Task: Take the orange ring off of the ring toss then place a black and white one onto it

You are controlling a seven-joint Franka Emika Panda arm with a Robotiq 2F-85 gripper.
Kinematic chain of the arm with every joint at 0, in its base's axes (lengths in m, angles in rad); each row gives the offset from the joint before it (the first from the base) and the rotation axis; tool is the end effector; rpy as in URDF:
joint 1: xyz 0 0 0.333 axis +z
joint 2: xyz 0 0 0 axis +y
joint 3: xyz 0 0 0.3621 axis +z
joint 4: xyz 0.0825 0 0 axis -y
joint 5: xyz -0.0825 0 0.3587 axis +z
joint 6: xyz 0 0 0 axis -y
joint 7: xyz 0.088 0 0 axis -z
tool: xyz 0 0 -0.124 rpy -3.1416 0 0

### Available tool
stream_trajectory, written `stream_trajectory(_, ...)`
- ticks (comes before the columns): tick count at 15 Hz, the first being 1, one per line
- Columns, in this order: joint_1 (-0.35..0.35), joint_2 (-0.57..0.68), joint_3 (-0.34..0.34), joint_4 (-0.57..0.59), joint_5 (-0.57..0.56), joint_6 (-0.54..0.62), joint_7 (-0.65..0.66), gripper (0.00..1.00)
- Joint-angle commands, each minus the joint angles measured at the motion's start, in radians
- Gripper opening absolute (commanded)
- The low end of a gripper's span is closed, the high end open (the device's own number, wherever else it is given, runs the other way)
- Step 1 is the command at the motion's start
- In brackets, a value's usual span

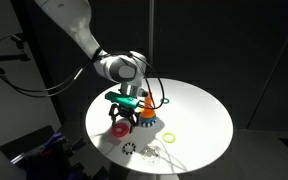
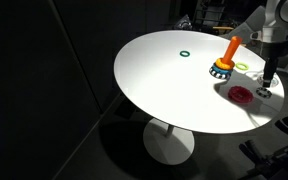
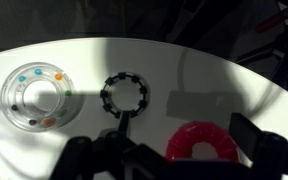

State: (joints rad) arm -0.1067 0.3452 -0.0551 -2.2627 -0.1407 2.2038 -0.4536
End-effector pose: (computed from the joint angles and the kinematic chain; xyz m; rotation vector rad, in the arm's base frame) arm 0.4788 -0.0853 0.2310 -2.9994 -0.6046 0.6509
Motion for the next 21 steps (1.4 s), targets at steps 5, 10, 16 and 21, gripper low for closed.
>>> stream_trajectory(5,-0.012,-0.024,-0.031,-0.053,-0.041,0.164,0.087,1.00)
stream_trajectory(10,0.003,-0.033,-0.052,-0.112,-0.066,0.316,0.206,1.00)
stream_trajectory(16,0.008,-0.037,-0.069,-0.170,-0.061,0.445,0.302,1.00)
stream_trajectory(21,0.008,-0.025,-0.093,-0.197,-0.059,0.498,0.344,1.00)
